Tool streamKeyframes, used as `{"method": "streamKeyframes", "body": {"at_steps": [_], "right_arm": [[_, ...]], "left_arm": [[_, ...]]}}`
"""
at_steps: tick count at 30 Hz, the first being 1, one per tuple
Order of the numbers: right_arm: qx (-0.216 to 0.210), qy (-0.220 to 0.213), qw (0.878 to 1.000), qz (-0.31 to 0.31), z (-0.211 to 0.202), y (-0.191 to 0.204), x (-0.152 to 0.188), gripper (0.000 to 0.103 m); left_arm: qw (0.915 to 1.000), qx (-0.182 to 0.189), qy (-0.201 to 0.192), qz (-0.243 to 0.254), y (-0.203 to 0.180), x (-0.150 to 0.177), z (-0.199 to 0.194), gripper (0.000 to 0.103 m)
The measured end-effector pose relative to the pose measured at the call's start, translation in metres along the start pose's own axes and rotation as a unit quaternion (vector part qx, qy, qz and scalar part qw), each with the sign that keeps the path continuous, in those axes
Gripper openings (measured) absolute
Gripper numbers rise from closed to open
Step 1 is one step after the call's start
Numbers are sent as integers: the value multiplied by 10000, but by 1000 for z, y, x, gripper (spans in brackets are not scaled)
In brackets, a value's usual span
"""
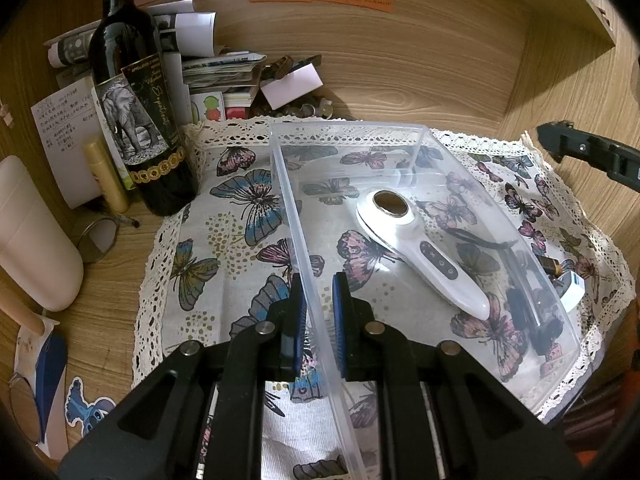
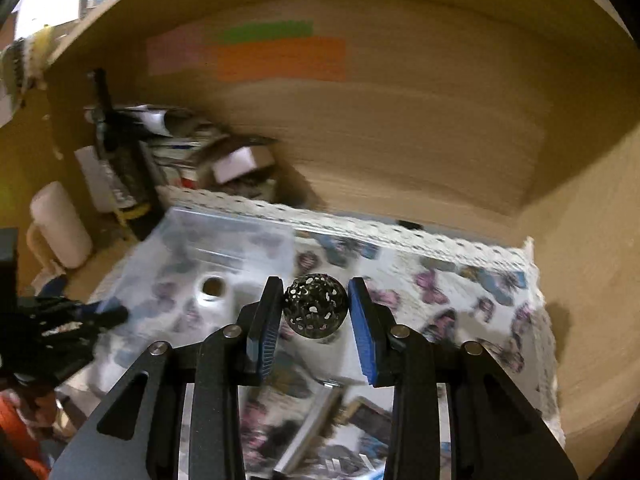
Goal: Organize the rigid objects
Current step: 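Carry the black mesh ball into the box and release it with the right gripper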
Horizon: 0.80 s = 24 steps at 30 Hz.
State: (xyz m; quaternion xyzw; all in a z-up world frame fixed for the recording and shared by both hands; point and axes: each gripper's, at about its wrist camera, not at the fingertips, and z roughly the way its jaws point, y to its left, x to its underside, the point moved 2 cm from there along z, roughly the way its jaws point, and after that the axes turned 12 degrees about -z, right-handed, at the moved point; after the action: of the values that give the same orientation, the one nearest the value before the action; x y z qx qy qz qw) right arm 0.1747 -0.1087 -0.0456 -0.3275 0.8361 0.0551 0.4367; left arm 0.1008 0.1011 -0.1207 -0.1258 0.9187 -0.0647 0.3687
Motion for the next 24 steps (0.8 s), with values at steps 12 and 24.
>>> {"method": "streamKeyframes", "body": {"at_steps": [12, 24], "right_arm": [[-782, 255, 9954, -496, 25, 60, -5, 31], [-1239, 856, 9851, -829, 54, 95, 5, 31]], "left_arm": [[10000, 3, -3, 2, 0, 0, 0, 13], [10000, 68, 10, -38, 1, 0, 2, 13]]}}
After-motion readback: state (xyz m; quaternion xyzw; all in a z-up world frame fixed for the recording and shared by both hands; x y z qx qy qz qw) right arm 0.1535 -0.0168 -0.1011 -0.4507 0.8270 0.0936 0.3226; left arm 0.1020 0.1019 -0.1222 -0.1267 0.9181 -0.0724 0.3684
